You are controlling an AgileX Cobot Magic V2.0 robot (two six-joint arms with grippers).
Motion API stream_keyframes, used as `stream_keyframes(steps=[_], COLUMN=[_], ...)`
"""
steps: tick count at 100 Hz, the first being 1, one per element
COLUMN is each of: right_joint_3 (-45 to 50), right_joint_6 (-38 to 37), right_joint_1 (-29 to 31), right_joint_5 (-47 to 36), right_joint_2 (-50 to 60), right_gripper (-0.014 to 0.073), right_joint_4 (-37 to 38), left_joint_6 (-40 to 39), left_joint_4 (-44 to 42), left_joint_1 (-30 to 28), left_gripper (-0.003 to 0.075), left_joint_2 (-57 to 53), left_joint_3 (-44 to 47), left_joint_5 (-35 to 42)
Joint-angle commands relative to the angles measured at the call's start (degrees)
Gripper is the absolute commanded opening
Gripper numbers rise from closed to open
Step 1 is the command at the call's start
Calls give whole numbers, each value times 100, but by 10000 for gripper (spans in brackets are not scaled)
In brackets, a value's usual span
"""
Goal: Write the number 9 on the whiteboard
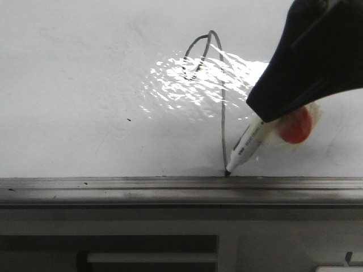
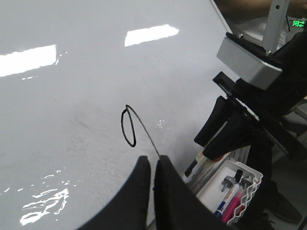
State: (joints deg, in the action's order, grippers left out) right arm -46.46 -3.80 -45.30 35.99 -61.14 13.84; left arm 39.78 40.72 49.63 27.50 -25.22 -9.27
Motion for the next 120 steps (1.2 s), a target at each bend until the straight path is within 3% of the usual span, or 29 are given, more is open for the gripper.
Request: stream_keyframes(steps=[1, 15, 32, 41, 70, 101, 111, 120], right_joint_3=[-439, -907, -1075, -1075, -1075, -1075, -1064, -1050], right_joint_6=[-24, 87, 834, 1197, 1576, 1575, 1537, 1070], right_joint_1=[12, -222, -912, -1277, -1700, -1686, -1677, -1677], right_joint_5=[-277, -231, 71, 211, -339, -35, 527, 829], right_joint_2=[272, 544, 530, 382, 64, -18, -71, -68], right_gripper=[-41, -41, -69, -69, -69, -69, -69, -69], right_joint_4=[341, 300, -149, -287, -299, -269, 149, 714], left_joint_6=[-56, -56, -10, 175, 1809, 1946, 1946, 1946], left_joint_4=[97, 97, 62, 40, 141, 242, 242, 242], left_joint_1=[1, 1, 1, 11, 11, 11, 11, 11], left_gripper=[-20, 31, 326, 394, 388, 388, 388, 388], left_joint_2=[-2, 79, 797, 1391, 2970, 3466, 3415, 3333], left_joint_3=[-168, -168, -412, -658, -1641, -1974, -1974, -1974], left_joint_5=[374, 164, -600, -863, -1710, -2183, -2333, -2383])
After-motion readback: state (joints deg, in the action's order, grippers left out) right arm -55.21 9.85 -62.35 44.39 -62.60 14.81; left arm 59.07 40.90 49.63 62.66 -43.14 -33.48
